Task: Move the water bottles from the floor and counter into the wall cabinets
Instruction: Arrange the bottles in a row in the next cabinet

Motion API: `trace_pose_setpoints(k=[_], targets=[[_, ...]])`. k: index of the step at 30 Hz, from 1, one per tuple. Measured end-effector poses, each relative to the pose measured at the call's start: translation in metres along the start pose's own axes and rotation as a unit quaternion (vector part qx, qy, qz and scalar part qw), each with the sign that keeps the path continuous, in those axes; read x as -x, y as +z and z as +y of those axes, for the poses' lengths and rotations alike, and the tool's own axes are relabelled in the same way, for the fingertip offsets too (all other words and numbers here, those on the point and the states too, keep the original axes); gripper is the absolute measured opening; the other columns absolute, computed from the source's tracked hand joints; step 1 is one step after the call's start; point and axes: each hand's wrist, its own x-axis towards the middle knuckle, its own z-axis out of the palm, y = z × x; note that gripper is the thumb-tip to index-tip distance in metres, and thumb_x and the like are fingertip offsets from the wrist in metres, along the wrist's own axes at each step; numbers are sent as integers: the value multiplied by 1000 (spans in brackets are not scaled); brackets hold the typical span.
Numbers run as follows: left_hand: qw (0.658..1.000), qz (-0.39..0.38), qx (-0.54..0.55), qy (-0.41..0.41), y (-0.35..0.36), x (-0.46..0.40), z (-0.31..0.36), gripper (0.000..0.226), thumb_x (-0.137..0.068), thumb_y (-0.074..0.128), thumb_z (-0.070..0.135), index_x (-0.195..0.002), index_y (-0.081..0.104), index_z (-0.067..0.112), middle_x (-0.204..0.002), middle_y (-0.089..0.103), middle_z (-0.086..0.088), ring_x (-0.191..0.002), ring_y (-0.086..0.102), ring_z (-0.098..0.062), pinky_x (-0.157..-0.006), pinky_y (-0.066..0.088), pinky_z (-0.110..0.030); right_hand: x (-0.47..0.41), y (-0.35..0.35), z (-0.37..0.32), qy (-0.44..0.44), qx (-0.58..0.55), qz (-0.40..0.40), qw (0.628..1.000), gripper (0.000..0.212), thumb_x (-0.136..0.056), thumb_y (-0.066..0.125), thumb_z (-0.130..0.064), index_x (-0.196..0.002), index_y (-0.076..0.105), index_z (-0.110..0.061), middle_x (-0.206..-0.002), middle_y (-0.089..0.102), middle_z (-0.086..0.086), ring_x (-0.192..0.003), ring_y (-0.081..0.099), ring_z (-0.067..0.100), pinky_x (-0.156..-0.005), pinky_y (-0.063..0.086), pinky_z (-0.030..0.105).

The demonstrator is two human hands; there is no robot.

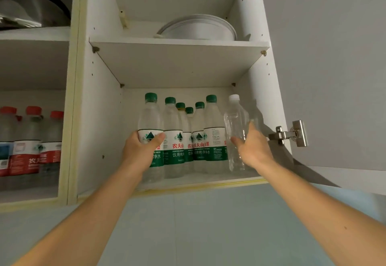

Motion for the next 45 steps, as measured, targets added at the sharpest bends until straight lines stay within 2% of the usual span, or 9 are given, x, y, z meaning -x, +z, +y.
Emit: trace_pose_setpoints(k=[6, 12, 16, 21, 27, 30, 34, 37, 45], targets=[[996, -12, -85, 23, -8, 0, 3, 36, -89, 69, 51, -110, 59, 22, -100, 70, 3, -86, 68, -15, -59, 47, -27, 6, 11, 10, -13, 61, 36, 997, 77, -101, 53, -42, -160, 11, -14, -157, 31, 17, -140, 36, 40, -109, 39, 56], [983, -49, -176, 10, -27, -8, 11, 44, -90, 67, 53, -113, 58, 17, -106, 69, -4, -95, 66, -23, -83, 56, -43, 38, 4, -17, -246, 41, 185, 951, 55, -90, 64, -18, -142, 46, -13, -140, 40, 7, -125, 39, 29, -105, 38, 46], [977, -61, -203, -5, -40, -13, 13, 45, -89, 70, 51, -111, 58, 13, -109, 70, -9, -97, 67, -26, -90, 56, -48, 53, 23, -59, -304, -6, 27, 952, 42, -95, 61, -28, -135, 51, -21, -130, 49, -9, -106, 59, 11, -91, 55, 38], [977, -61, -201, -16, -52, -20, 14, 38, -86, 76, 44, -101, 64, 11, -99, 73, -13, -90, 70, -29, -87, 58, -51, 49, 66, -100, -164, 21, -113, 980, 77, -91, 69, -41, -152, 27, -19, -147, 41, 8, -125, 53, 28, -97, 48, 38], [961, -68, -268, -20, -64, -31, 14, 49, -87, 73, 50, -114, 61, 10, -98, 70, -7, -84, 68, -24, -71, 58, -38, 50, 101, -114, -83, -16, -141, 986, 72, -91, 71, -31, -143, 26, -13, -136, 46, 19, -109, 58, 34, -82, 54, 38], [939, -38, -341, 1, -64, -29, 17, 75, -89, 72, 45, -142, 31, 11, -103, 60, -5, -76, 59, -16, -57, 49, -28, 50, 108, -111, -82, -48, -168, 981, 56, -92, 70, -32, -132, 38, -11, -126, 59, 15, -109, 62, 32, -87, 58, 43], [882, -57, -457, 99, -64, -38, 34, 135, -78, 85, 37, -153, -27, 38, -157, 25, -17, -119, 57, -35, -91, 55, -43, 54, 110, -108, -97, -64, -173, 978, 52, -92, 71, -32, -130, 42, -12, -126, 64, 10, -111, 65, 27, -88, 59, 41], [831, -114, -532, 115, -68, -59, 63, 140, -69, 91, 39, -154, -21, 44, -166, -2, -13, -140, 39, -40, -107, 45, -50, 53, 112, -103, -103, -28, -172, 979, 51, -93, 69, -37, -130, 40, -16, -125, 62, 10, -108, 64, 27, -84, 58, 36], [688, -175, -696, 107, -59, -105, 74, 118, -51, 90, 65, -148, 29, 37, -146, 35, -13, -133, 37, -35, -110, 36, -52, 49, 116, -101, -99, -29, -202, 974, 55, -95, 66, -36, -137, 34, -19, -127, 60, 9, -109, 64, 26, -90, 58, 40]])
